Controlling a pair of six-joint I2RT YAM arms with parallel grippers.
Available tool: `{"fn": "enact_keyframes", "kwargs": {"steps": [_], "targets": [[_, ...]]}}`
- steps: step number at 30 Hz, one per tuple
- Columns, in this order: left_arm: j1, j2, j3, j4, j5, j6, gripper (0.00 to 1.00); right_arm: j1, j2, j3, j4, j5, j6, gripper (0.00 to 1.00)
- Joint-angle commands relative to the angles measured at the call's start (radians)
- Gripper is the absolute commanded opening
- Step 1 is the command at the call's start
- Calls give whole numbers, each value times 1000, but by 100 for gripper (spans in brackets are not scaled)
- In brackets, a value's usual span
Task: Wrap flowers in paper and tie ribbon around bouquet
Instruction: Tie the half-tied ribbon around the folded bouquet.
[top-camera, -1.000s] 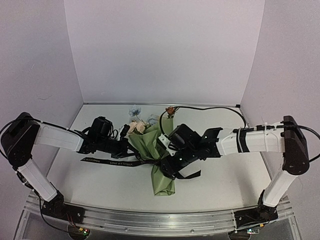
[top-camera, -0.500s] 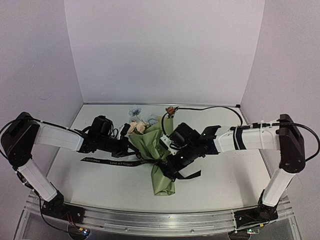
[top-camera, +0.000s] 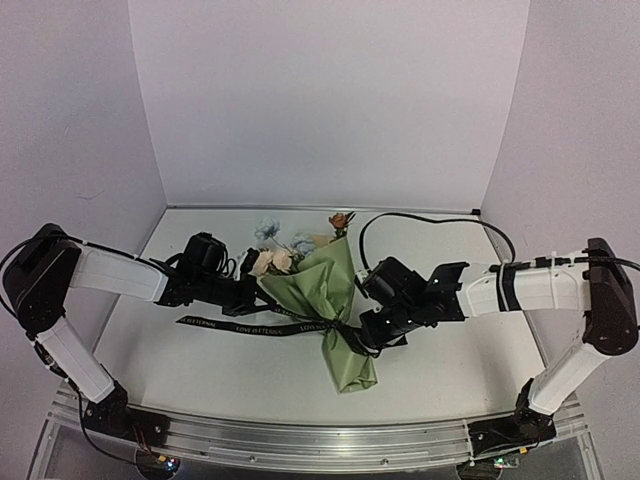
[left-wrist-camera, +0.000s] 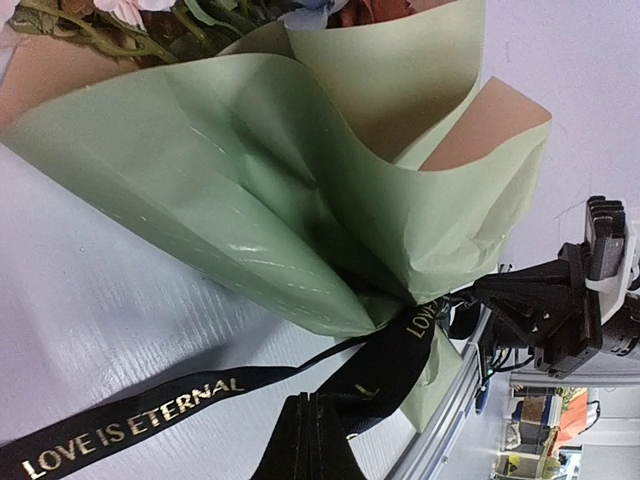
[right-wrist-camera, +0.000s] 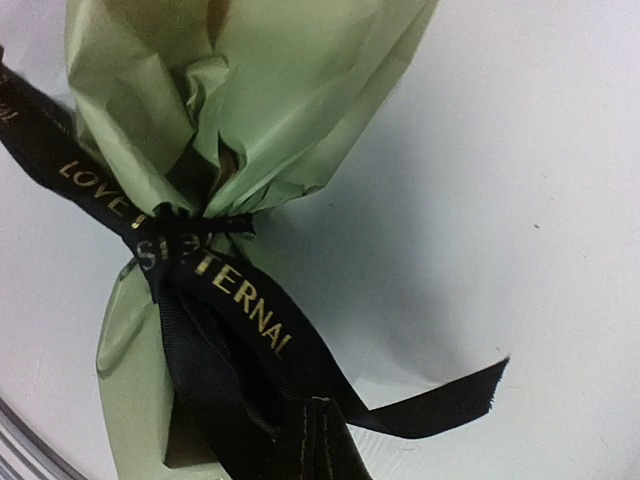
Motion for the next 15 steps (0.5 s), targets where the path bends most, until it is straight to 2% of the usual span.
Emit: {"fn": "enact_keyframes", "kwargs": {"steps": [1, 5, 11, 12, 15], "targets": [[13, 4, 7, 5, -18, 3, 0, 10, -85, -50, 2, 174, 83, 0], [15, 7, 8, 6, -9, 5, 0, 16, -101, -63, 2, 209, 104, 0], [15, 20, 22, 21, 31, 9, 0, 16, -61, -14, -12, 171, 66, 1], [15, 24, 27, 21, 40, 10, 0, 16, -55, -2, -18, 162, 54, 4], [15, 41, 49, 20, 58, 15, 0, 16, -38, 54, -54, 101, -7, 26]]}}
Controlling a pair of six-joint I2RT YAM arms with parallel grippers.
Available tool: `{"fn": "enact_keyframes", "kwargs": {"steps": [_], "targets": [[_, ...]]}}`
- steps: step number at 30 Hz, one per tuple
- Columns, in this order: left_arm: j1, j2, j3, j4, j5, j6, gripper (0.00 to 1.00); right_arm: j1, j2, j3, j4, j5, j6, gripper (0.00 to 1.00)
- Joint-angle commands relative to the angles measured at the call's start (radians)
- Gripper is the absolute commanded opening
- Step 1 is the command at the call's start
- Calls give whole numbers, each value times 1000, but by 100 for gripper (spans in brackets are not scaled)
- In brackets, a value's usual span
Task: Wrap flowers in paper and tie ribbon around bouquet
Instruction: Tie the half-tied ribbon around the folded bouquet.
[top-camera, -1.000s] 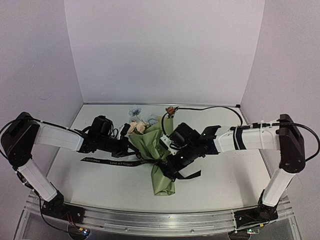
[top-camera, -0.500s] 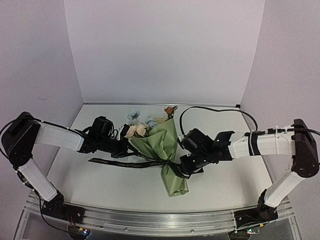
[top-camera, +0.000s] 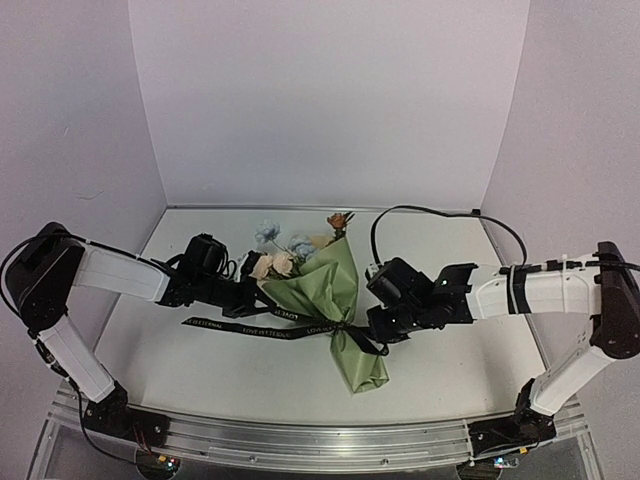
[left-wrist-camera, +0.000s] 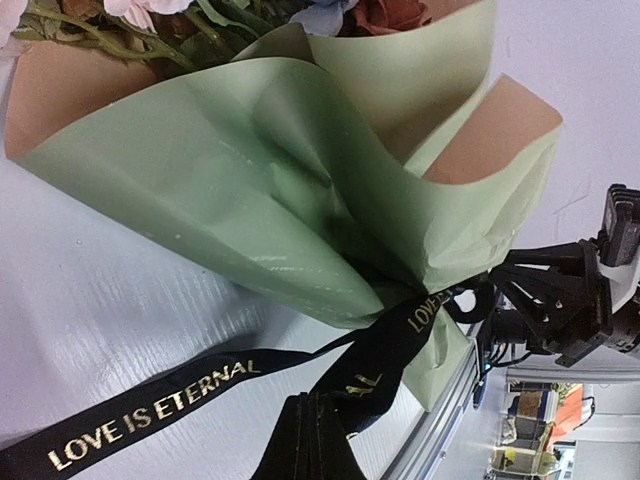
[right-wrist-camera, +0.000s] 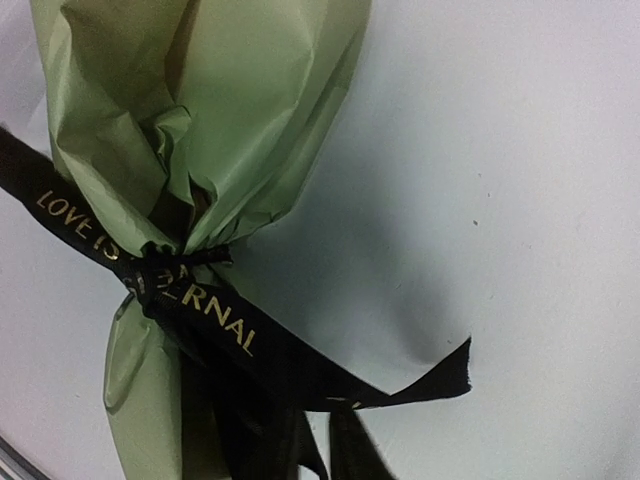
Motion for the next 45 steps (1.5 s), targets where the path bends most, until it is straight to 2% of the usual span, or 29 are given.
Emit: {"fn": "enact_keyframes", "kwargs": {"steps": [1, 4, 6, 9, 14, 16, 21, 27, 32, 36, 40, 45], "targets": [[9, 29, 56, 17, 39, 16, 0, 3, 22, 104, -56, -48, -89, 30], [8, 46, 93, 8, 43, 18, 0, 2, 7, 128, -87, -101, -144, 40], [7, 55, 113, 5, 46, 19, 0, 2, -8, 134, -97, -158, -178, 43], [7, 73, 146, 0, 49, 18, 0, 10, -17, 141, -121, -251, -204, 41], [4, 95, 172, -1, 53, 14, 0, 14, 34, 160, -156, -377, -199, 32], [4, 99, 175, -2, 53, 14, 0, 14, 53, 153, -158, -379, -189, 30], [3, 104, 179, -6, 55, 16, 0, 14, 114, 162, -156, -346, -171, 34], [3, 106, 180, -7, 54, 18, 0, 5, 162, 159, -129, -287, -137, 43], [5, 105, 178, -10, 53, 22, 0, 26, 212, 198, -44, -397, -27, 39], [26, 68, 154, -12, 47, 35, 0, 62, 245, 251, -20, -377, 53, 38], [36, 52, 168, -76, 64, 89, 0, 63, 248, 283, -19, -380, 68, 40], [36, 47, 145, -66, 70, 84, 0, 61, 168, 280, -80, -338, 30, 46]]}}
